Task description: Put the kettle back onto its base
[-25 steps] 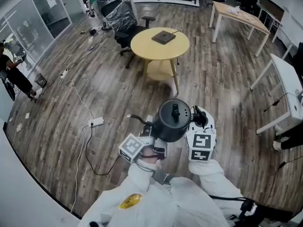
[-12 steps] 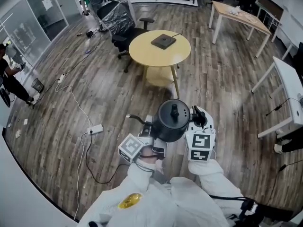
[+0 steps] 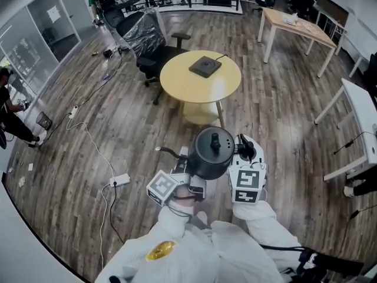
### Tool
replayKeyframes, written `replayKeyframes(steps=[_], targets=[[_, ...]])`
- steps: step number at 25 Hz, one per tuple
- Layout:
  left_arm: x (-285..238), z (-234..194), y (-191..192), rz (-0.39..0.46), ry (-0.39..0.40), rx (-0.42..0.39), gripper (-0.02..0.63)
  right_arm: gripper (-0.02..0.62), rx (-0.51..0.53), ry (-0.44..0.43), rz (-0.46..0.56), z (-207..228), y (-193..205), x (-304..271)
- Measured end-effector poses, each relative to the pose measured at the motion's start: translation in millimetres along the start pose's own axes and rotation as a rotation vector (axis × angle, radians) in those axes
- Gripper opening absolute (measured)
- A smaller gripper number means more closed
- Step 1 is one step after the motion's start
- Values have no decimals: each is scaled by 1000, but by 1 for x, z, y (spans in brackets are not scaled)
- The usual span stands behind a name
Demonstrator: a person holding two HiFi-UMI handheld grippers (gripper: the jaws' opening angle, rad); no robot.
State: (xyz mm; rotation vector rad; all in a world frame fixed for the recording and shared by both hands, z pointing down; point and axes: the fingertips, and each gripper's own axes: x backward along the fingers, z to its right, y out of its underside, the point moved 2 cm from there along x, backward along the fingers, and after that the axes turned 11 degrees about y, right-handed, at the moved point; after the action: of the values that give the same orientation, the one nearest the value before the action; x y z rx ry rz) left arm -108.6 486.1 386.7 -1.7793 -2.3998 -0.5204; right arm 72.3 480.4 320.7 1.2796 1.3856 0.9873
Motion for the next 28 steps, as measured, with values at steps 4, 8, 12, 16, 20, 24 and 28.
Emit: replayKeyframes(steps=[4, 8, 12, 16, 20, 24, 28], targets=[[-26, -11, -19, -12, 5, 0, -6, 31, -3, 14, -1, -9, -7, -30], [-47, -22, -26, -19, 5, 14, -6, 31, 6, 23, -11, -10, -9, -53], [-62, -30, -29, -29, -2, 22, -6, 31, 5, 32, -25, -9, -7, -69], [-78, -40, -36, -29, -10, 21, -6, 31, 5, 29, -35, -12, -6, -90], [-95, -55, -42, -21, -21, 19, -6, 31, 5, 17, -41, -14, -3, -115], [-121, -66, -49, -12, -24, 11, -6, 31, 0, 6, -36, -13, -5, -147], [-154, -73, -60, 0, -18, -1, -6, 31, 3, -14, -27, -11, -13, -183]])
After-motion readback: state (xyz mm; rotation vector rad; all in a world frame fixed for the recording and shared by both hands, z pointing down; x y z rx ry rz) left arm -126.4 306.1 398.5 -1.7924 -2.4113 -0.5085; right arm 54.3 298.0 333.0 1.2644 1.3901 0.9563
